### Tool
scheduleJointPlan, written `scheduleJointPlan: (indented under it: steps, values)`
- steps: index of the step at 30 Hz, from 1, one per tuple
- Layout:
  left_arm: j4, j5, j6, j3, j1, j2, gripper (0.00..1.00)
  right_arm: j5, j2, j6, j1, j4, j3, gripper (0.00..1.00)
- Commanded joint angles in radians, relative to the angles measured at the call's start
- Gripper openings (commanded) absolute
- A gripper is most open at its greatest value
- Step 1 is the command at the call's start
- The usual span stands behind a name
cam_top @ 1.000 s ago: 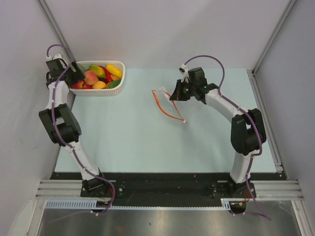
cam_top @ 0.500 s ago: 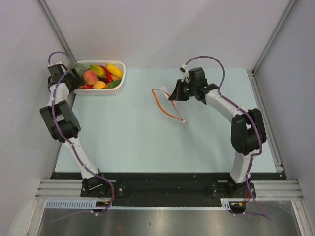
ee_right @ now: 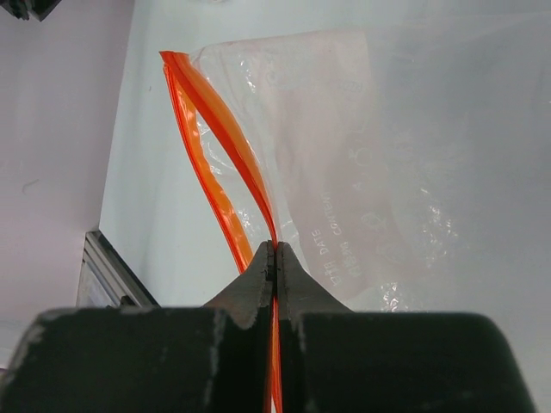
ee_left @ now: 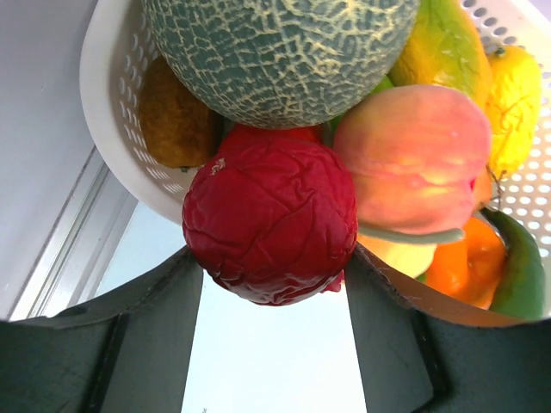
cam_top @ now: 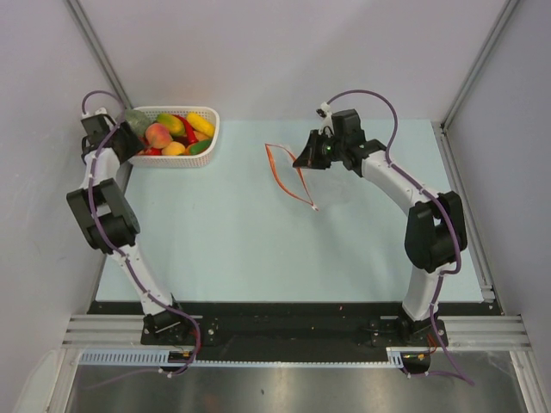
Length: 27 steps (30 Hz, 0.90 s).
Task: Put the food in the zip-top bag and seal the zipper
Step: Pick up the fake fruit from the bin.
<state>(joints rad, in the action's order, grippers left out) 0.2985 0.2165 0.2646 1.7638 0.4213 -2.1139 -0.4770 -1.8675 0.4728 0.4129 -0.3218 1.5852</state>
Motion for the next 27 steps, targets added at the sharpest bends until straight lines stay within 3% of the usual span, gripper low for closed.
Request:
scheduleJointPlan:
  steps: [1, 7, 12, 15, 20, 21, 27]
  values:
    - [-0.073, 0.035, -0.005, -0.038, 0.004, 0.121, 0.56, -0.012, 0.047, 0.02, -0.002, 0.001, 0.042, 0.0]
    - [-0.067, 0.073, -0.01, -0.032, 0.002, 0.143, 0.42, -0.008, 0.041, 0.027, 0.0, 0.013, 0.042, 0.0]
    - [-0.061, 0.246, -0.034, -0.137, -0.038, 0.267, 0.35, -0.018, 0.051, 0.081, 0.006, 0.03, 0.044, 0.0]
    - [-0.078, 0.378, -0.067, -0.234, -0.122, 0.415, 0.33, -0.048, 0.033, 0.124, 0.012, 0.053, 0.042, 0.0]
    - [-0.054, 0.491, -0.119, -0.321, -0.367, 0.621, 0.34, -0.081, -0.008, 0.196, 0.013, 0.076, 0.09, 0.0]
    - [-0.067, 0.5, -0.119, -0.342, -0.444, 0.644, 0.34, -0.089, -0.018, 0.208, 0.012, 0.085, 0.097, 0.0]
    - [-0.139, 0.54, -0.122, -0.406, -0.654, 0.72, 0.35, -0.14, -0.01, 0.317, 0.017, 0.131, 0.136, 0.0]
